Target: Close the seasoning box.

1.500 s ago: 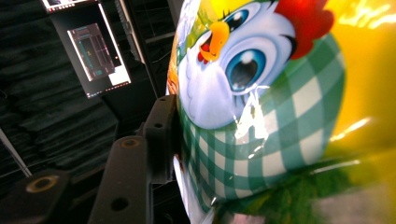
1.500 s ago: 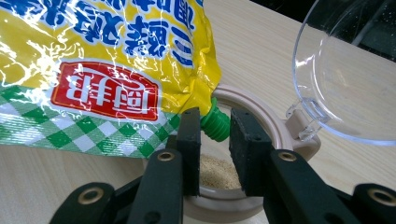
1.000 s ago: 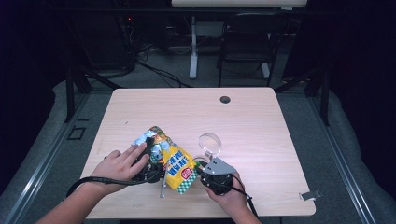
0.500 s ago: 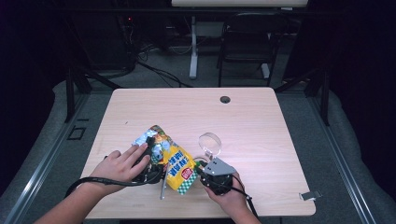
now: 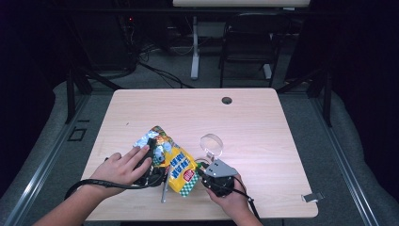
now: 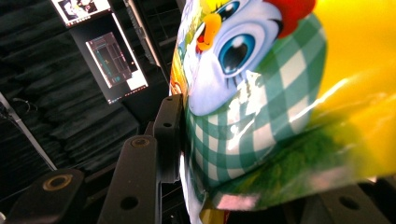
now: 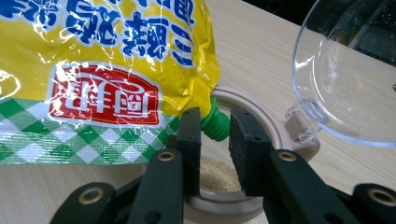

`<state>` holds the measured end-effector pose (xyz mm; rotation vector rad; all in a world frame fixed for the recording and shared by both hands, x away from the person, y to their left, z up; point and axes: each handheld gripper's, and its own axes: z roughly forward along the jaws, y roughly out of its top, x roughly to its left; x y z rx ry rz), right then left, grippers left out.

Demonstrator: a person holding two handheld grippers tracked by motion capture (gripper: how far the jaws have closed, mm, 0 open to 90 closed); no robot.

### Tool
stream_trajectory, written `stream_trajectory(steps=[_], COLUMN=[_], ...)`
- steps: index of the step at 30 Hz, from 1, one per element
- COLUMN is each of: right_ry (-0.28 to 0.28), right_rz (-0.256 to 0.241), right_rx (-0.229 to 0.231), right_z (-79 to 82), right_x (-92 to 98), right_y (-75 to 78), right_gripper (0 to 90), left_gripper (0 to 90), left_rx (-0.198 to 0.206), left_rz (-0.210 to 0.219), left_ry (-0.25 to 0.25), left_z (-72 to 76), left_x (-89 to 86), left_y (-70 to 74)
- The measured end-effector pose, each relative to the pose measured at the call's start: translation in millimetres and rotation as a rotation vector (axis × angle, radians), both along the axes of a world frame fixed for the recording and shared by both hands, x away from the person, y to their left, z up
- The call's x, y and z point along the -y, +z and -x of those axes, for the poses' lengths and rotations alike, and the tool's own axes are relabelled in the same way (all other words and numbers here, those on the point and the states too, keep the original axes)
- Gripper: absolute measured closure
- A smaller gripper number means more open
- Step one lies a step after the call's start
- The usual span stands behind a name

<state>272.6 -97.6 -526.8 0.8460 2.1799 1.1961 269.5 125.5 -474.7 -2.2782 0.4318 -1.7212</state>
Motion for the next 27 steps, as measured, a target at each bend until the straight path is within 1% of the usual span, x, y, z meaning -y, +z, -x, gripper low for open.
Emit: stream_trajectory(steps=[1, 2, 3, 5, 6, 9, 10, 11, 12, 14, 21, 22, 23, 24, 25, 27], right_ry=[0.000, 0.000, 0.000, 0.000, 0.000, 0.000, -0.001, 0.001, 0.001, 0.001, -0.002, -0.002, -0.003, -0.003, -0.001, -0.001], right_rz=[0.000, 0.000, 0.000, 0.000, 0.000, -0.003, -0.003, 0.000, 0.001, 0.001, -0.006, -0.006, -0.005, -0.006, -0.005, -0.004], right_rx=[0.000, 0.000, 0.001, 0.001, 0.001, 0.003, 0.003, 0.002, 0.003, 0.002, 0.006, 0.006, 0.007, 0.007, 0.005, 0.005], right_z=[0.0, 0.0, 0.0, -0.1, -0.1, 0.0, 0.0, 0.0, 0.0, 0.0, 0.0, 0.0, 0.0, -0.1, -0.1, -0.1], right_x=[0.0, 0.0, 0.0, -0.1, -0.1, -0.5, -0.5, -0.3, -0.3, -0.3, -0.9, -0.9, -0.9, -0.9, -0.8, -0.8], right_y=[0.0, 0.0, -0.1, -0.1, -0.1, -0.3, -0.4, -0.2, -0.2, -0.2, -0.8, -0.8, -0.8, -0.9, -0.8, -0.8], right_gripper=[74.0, 74.0, 74.0, 73.9, 73.9, 74.0, 74.1, 74.1, 74.0, 74.0, 74.0, 74.1, 74.1, 74.0, 74.1, 74.1], left_gripper=[61.7, 61.8, 61.8, 61.9, 62.1, 62.5, 62.7, 62.9, 63.4, 64.1, 65.6, 65.6, 65.7, 65.8, 65.8, 65.9], left_rx=[0.002, 0.000, 0.002, 0.013, 0.009, 0.014, 0.009, 0.010, 0.002, 0.016, 0.014, -0.002, 0.015, 0.004, 0.011, 0.010], left_rz=[-0.003, -0.006, -0.001, -0.014, -0.018, -0.024, -0.027, -0.029, -0.034, -0.038, -0.051, -0.046, -0.053, -0.055, -0.055, -0.061], left_ry=[-0.002, 0.006, 0.000, -0.009, -0.010, -0.012, -0.002, -0.003, -0.001, -0.013, -0.020, -0.008, -0.021, -0.018, -0.022, -0.024], left_z=[0.2, 0.7, 0.7, 1.0, 1.2, 1.5, 1.7, 1.9, 1.9, 2.3, 3.2, 3.5, 3.8, 3.9, 4.0, 4.1], left_x=[0.3, 0.6, 0.8, 2.0, 2.5, 3.2, 3.3, 3.5, 4.0, 4.4, 4.8, 4.8, 5.2, 5.5, 5.4, 5.8], left_y=[0.3, 0.1, 0.3, 1.5, 1.9, 2.6, 2.9, 3.1, 3.9, 4.0, 5.2, 5.7, 5.9, 6.6, 6.7, 7.0])
